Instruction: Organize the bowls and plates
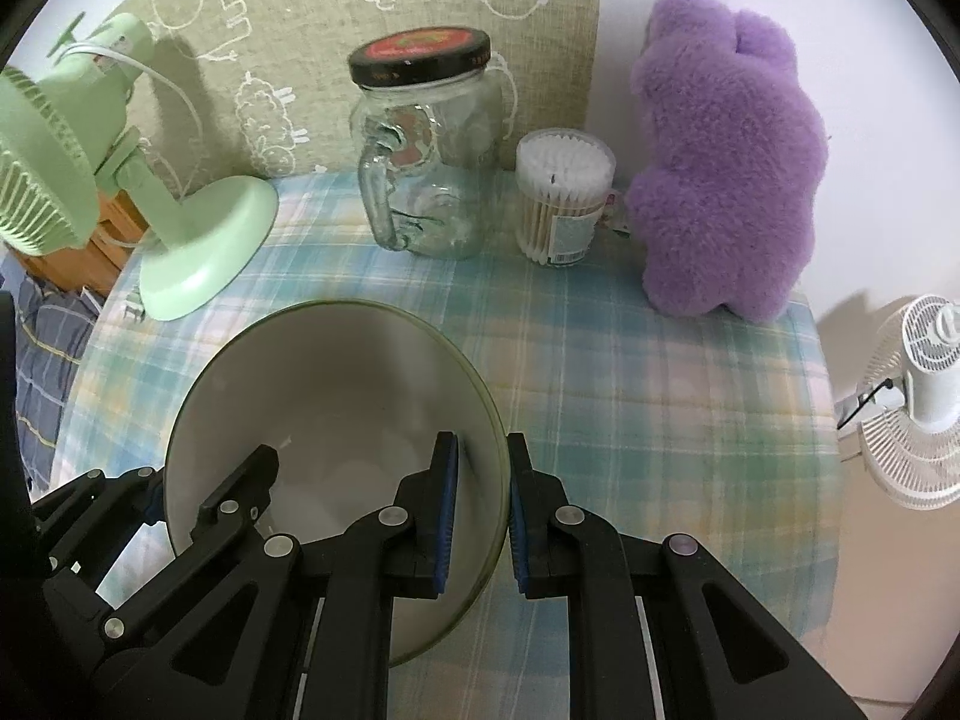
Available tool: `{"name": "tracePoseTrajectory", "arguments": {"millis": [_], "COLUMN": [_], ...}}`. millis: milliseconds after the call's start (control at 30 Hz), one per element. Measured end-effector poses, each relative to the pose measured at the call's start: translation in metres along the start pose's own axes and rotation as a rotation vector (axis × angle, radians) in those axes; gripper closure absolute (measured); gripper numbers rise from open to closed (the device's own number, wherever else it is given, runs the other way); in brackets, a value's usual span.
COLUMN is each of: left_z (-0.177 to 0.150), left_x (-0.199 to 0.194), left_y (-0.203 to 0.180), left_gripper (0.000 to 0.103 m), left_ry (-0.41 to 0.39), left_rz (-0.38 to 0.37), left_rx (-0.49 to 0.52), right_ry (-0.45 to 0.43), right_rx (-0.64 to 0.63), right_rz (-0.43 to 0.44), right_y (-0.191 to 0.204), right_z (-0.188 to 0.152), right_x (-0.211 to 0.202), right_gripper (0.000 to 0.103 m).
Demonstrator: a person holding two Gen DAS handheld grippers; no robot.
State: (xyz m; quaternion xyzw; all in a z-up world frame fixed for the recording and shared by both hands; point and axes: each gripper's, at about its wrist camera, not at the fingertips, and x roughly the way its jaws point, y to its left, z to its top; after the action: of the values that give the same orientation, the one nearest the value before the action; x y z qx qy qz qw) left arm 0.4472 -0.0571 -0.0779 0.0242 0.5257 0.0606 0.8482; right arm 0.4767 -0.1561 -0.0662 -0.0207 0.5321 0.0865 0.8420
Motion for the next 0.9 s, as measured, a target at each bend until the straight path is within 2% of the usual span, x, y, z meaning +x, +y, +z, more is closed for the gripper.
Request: {"name": "tracePoseTrajectory", "arguments": {"millis": [533, 900], "left_z": [-0.038, -0.084], "left_x": [-0.085, -0.130], "left_y": [0.015, 0.038], "left_gripper": [0.083, 0.083], "left_ry": [-0.074, -0.106], "left_rz": [-0.062, -0.081], "left_rx": [0.022, 0.030], "right_ry": [-0.066, -0.097], "right_rx": [0.049, 0.069], "right_rz": [-0.042, -0.062], "right_y": [0.010, 0.038], "right_z": [-0.040, -0.088], "right_x": [-0.089, -0.147], "right_gripper": [0.085, 0.085]}}
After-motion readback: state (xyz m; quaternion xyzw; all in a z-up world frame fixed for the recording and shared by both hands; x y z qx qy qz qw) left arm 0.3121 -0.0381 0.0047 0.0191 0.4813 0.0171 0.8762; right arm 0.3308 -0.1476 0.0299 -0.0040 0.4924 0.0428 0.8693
